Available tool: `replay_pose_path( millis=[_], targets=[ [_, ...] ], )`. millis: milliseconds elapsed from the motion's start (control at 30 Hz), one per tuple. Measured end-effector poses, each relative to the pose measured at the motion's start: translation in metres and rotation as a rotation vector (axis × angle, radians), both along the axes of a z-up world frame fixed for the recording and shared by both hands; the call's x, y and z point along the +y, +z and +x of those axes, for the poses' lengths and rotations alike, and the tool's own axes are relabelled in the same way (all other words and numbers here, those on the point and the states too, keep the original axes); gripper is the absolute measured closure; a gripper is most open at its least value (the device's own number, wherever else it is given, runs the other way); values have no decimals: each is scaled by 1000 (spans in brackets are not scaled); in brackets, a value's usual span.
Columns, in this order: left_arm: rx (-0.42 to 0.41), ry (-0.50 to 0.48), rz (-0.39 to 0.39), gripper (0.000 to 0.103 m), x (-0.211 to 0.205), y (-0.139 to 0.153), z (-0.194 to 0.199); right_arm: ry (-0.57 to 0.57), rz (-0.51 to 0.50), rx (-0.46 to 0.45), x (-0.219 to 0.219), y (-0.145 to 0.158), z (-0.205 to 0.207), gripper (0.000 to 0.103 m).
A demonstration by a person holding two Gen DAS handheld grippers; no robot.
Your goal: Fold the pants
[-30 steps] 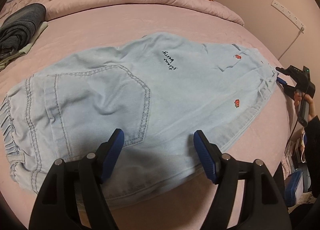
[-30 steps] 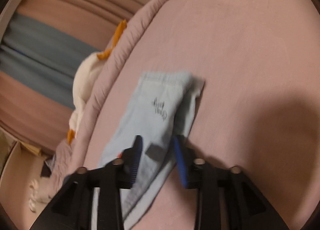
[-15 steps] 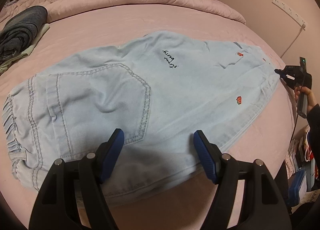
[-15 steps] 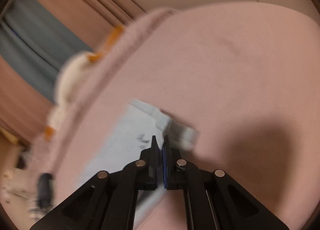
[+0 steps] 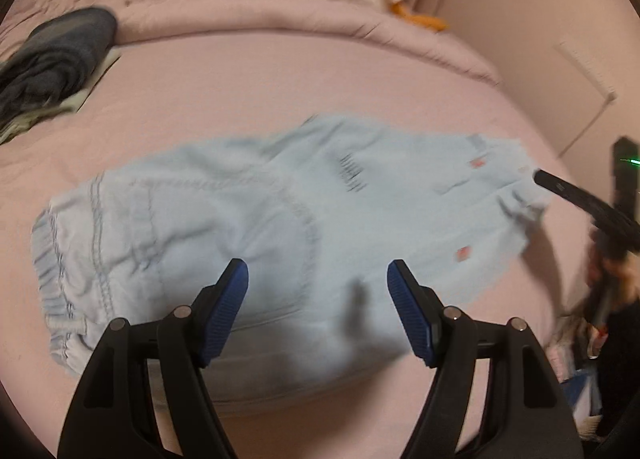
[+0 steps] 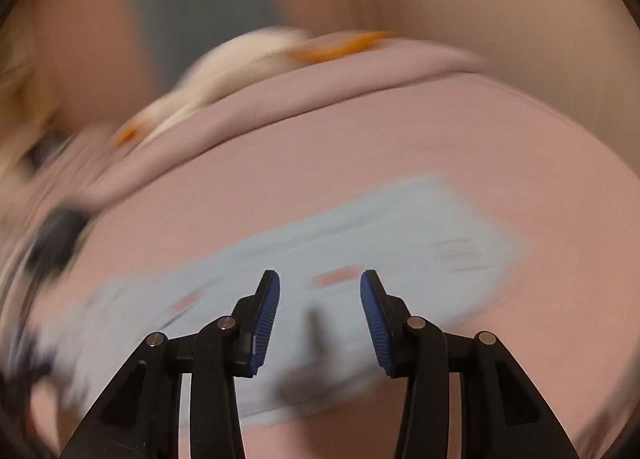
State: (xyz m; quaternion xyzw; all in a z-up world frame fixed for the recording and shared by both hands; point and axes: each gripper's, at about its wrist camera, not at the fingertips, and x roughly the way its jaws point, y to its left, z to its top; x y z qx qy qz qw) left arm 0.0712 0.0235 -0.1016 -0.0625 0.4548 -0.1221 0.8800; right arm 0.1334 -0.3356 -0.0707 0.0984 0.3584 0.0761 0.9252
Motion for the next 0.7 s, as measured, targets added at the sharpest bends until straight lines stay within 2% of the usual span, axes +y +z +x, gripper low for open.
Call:
replay_pose_path(
  millis=[33,67,133,200,233,267,300,367,433,500,600,667,700],
  targets=[
    [20,12,43,33,3,-9,-1,91,-18,8,28,-5,-1,58],
    [37,13,78,38,8,-17,-5,167,-51,17,54,-11,-3,58],
    [-35,-32,97,39,15,-20,-28,313,-170,53,106,-33,-17,58],
    [-41,-65,96,39,21,-19,-45,436,-292,121,142,-64,-35,58],
    [-45,-82,82,39,26,-18,-53,450,-356,103,152,-72,-42,58],
    [-47,-90,70,38,31,-17,-57,450,-407,38,158,-70,-48,58],
    [-49,-95,55,39,37,-15,-61,478,-428,45,160,-69,-53,58],
    [-46,-92,31,38,45,-12,-63,510,-395,121,153,-63,-47,58],
    [-49,-61,-2,38,47,-5,-56,511,-320,163,150,-52,-30,58],
    [-74,-21,-43,37,53,2,-49,509,-226,156,147,-40,-22,58],
    [-109,46,-111,36,70,10,-32,504,-34,152,155,-23,16,58],
    [-108,80,-114,36,78,8,-24,507,57,159,171,-19,48,58],
    [-79,104,-118,36,84,2,-19,506,75,177,182,-19,64,58]
  ],
)
